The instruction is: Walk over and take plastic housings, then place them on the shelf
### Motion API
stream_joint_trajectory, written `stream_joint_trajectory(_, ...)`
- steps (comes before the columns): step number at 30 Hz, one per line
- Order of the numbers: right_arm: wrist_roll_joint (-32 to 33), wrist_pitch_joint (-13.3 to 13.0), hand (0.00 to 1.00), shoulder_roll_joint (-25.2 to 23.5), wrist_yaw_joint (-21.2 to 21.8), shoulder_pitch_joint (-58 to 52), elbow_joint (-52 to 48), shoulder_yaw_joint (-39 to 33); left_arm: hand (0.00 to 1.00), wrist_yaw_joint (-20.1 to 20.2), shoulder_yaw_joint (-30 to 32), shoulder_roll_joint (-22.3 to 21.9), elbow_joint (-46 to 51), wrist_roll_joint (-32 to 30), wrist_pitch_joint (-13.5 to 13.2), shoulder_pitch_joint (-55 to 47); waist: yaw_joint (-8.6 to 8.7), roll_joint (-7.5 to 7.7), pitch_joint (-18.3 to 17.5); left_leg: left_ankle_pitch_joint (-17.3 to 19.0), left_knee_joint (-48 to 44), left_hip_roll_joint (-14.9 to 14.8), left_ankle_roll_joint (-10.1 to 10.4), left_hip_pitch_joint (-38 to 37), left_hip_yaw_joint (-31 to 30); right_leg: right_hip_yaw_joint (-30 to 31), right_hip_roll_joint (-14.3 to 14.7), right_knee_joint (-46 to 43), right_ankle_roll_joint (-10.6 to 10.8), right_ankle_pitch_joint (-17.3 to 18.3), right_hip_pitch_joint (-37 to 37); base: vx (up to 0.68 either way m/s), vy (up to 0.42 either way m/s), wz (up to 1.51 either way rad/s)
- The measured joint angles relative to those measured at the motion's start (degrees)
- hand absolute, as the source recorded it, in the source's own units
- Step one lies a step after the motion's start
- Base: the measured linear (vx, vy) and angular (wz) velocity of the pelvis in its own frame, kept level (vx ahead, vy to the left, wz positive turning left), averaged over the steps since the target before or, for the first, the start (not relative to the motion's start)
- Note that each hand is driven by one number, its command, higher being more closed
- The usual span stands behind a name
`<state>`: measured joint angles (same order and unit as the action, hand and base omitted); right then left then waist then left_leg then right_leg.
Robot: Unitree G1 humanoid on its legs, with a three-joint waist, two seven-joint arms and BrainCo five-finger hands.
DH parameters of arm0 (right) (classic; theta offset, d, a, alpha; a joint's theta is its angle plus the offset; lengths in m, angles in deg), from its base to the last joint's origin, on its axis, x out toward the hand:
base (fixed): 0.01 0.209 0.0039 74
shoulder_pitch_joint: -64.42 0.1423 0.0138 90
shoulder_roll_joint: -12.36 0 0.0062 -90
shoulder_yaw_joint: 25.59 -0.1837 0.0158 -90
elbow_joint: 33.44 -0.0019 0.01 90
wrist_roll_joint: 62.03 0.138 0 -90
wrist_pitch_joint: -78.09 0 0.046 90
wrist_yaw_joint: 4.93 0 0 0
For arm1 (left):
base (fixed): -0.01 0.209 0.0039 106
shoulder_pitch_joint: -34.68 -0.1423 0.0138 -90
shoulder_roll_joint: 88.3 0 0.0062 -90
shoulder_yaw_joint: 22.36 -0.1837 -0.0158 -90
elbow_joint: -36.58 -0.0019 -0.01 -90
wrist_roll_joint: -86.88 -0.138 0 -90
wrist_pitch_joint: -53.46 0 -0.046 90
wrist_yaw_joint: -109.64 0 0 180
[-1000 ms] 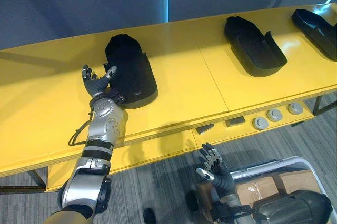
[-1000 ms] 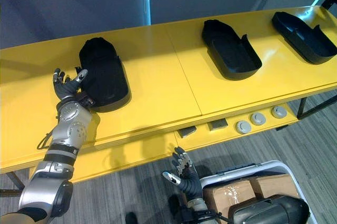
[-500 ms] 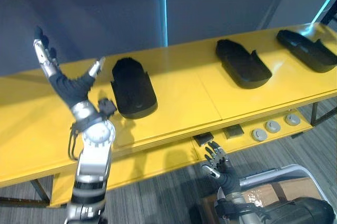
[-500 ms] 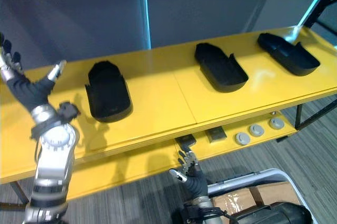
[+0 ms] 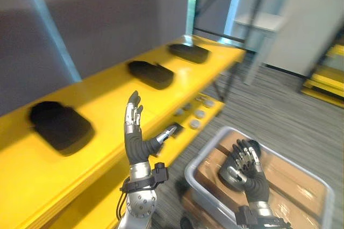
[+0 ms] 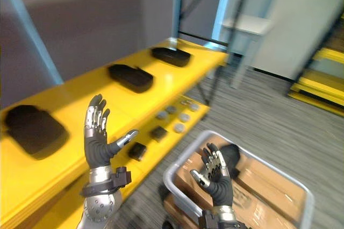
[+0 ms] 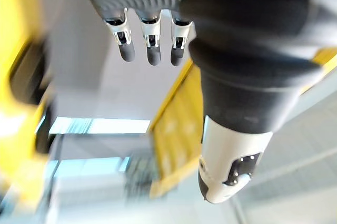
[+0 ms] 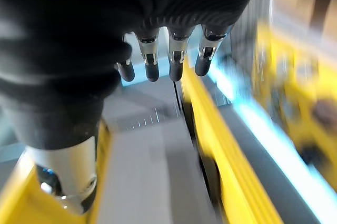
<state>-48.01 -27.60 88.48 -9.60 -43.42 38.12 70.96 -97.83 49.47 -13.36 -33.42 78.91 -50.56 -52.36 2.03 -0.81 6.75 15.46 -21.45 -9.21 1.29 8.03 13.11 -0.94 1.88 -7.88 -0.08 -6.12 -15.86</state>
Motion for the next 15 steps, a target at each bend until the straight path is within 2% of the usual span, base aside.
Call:
stream_joint_trajectory(1,-1.3,-0.2,0.0,-0.2,-0.4,1.1,2.8,-0.9,0.0,0.8,0.3,0.1,-2.6,0.3,-0.3,1.1,0.29,-0.28,0.2,-0.3,-0.1,-2.2,0.5,-0.2,3.0,0.4,-1.6,-2.0,1.7,2.8,1.1,-0.12,-0.1,-1.31)
stream_joint_trajectory(2,-1.5,-0.2,0.0,-0.3,-0.5,1.6,4.4,-1.4,0.0,1.2,0.6,0.1,-4.4,0.9,-0.4,1.7,0.49,-0.31,0.2,-0.4,-0.1,-3.3,0.8,-0.2,4.4,0.3,-2.6,-2.9,2.1,4.2,1.6,-0.14,-0.159,-1.43)
stream_joint_trajectory(3,-2.0,-0.2,0.0,-0.2,-1.0,2.5,6.7,-2.2,0.0,1.8,1.4,0.2,-7.5,1.8,-0.4,2.3,0.5,-0.14,0.1,-0.3,0.0,-4.6,1.9,-0.3,6.6,0.2,-4.6,-3.5,2.8,5.9,2.2,-0.11,-0.164,-1.17)
stream_joint_trajectory(4,-3.5,-0.2,0.0,-0.4,-1.5,3.2,7.8,-3.4,0.0,2.2,2.1,0.6,-10.4,2.8,-0.3,2.7,0.49,0.56,0.2,0.0,-0.1,-5.1,2.7,-0.3,8.1,0.0,-5.4,-0.1,4.7,5.9,3.6,-0.1,-0.164,-1.05)
stream_joint_trajectory(5,-3.9,-0.2,0.0,-0.2,-1.9,4.1,8.7,-3.9,0.0,2.5,2.8,0.5,-12.2,3.2,0.0,2.8,0.79,-0.08,0.7,-0.2,0.7,-5.4,2.7,-0.3,7.6,0.1,-4.6,0.9,4.2,5.0,3.6,-0.1,-0.189,-0.83)
stream_joint_trajectory(7,-5.3,-0.1,0.0,0.6,-3.5,6.2,11.0,-6.2,0.0,3.4,4.7,-0.3,-20.0,4.4,0.9,3.9,1.31,-0.47,0.9,-4.1,7.4,-4.9,3.9,-2.3,7.5,1.4,-2.5,2.5,2.2,2.9,2.1,-0.05,-0.256,-0.56)
stream_joint_trajectory(9,-5.7,-0.1,0.0,1.6,-4.6,6.8,11.0,-6.5,0.0,3.8,8.0,-0.9,-26.7,5.6,1.6,5.5,1.9,-0.54,1.1,-6.6,11.7,-5.3,4.7,-3.6,7.2,1.6,-0.9,2.6,1.2,2.7,1.4,0.01,-0.199,-0.21)
stream_joint_trajectory(11,-6.9,-0.1,0.0,2.6,-5.3,6.8,11.4,-6.6,0.0,3.6,11.6,-1.2,-33.3,6.8,2.8,6.3,2.59,-1.23,1.5,-8.0,13.3,-6.6,5.2,-3.7,6.0,-0.1,0.5,2.5,0.3,3.0,1.4,0.02,-0.17,0.15)
stream_joint_trajectory(13,-7.8,0.0,0.0,3.1,-5.8,7.9,13.8,-7.1,0.0,2.9,14.2,-1.2,-37.6,6.7,3.9,5.9,2.49,-1.79,2.7,-8.4,11.6,-7.6,4.9,-3.0,4.1,-1.8,0.9,2.5,-0.5,3.6,2.5,0.03,-0.133,0.46)
stream_joint_trajectory(14,-8.4,1.0,0.0,3.7,-6.6,11.2,17.5,-7.2,0.0,2.6,16.9,-1.2,-40.4,6.7,4.2,5.2,2.14,-2.08,4.7,-8.7,6.9,-8.0,4.4,-1.2,1.7,-3.1,0.7,2.6,-0.9,3.8,4.2,0.01,-0.073,0.54)
stream_joint_trajectory(15,-9.3,1.4,0.0,3.8,-7.3,12.7,19.3,-7.2,0.0,1.9,17.8,-1.2,-41.7,6.7,4.3,5.0,1.76,-2.2,5.2,-8.9,4.8,-7.9,4.1,0.2,0.2,-3.6,0.5,2.7,-1.0,3.8,4.5,-0.01,-0.056,0.46)
